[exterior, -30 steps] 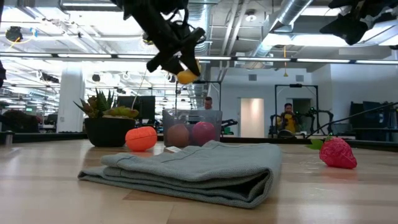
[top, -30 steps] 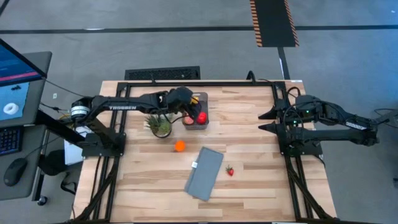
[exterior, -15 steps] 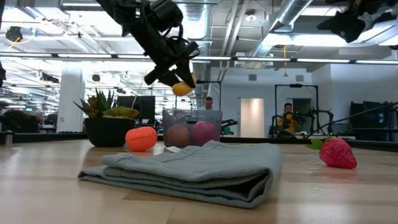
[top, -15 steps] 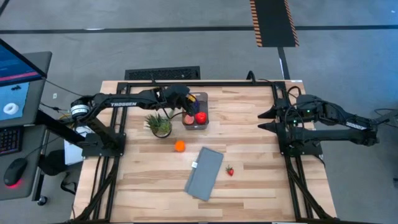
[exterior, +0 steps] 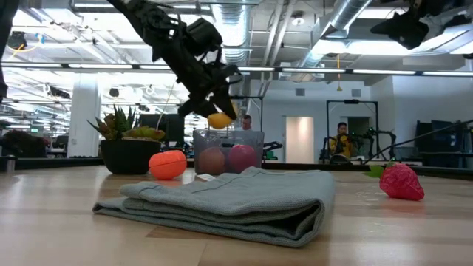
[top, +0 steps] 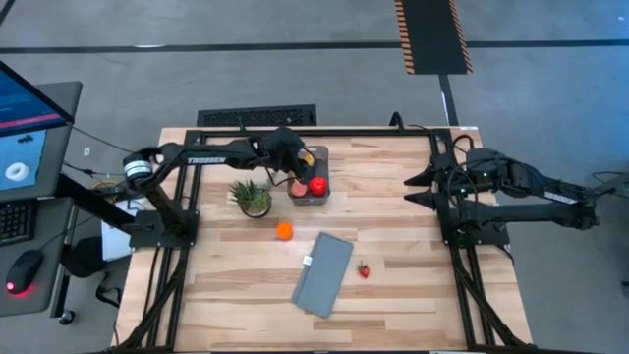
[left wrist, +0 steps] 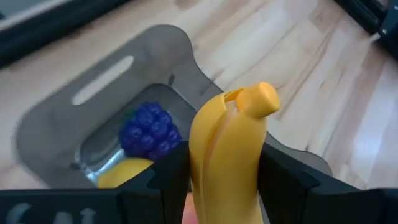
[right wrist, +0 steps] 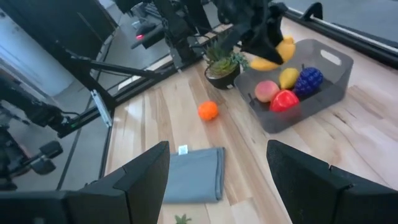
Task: Pick and placing Produce into tupperware
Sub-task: Put the yellow banana into the black bin
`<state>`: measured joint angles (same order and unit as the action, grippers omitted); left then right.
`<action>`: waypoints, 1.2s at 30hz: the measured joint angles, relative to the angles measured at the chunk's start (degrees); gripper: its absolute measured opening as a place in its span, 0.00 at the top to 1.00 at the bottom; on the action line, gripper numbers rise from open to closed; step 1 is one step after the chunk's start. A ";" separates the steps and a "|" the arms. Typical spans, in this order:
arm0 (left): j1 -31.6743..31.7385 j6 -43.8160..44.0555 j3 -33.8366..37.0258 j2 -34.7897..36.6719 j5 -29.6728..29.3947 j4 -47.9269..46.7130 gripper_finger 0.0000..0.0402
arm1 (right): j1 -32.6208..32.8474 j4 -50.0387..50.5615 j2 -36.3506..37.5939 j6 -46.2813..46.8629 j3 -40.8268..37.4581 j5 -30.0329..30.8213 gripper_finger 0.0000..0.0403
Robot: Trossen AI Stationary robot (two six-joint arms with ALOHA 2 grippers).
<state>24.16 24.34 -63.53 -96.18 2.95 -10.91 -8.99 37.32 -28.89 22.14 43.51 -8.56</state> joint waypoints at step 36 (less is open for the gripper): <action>-0.35 -1.72 -0.33 -4.31 -1.12 1.49 0.61 | 2.86 -2.91 -1.77 1.41 0.00 1.14 0.28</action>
<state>23.82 22.62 -63.86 -100.49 1.84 -9.41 -6.13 34.41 -30.66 23.55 43.51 -7.42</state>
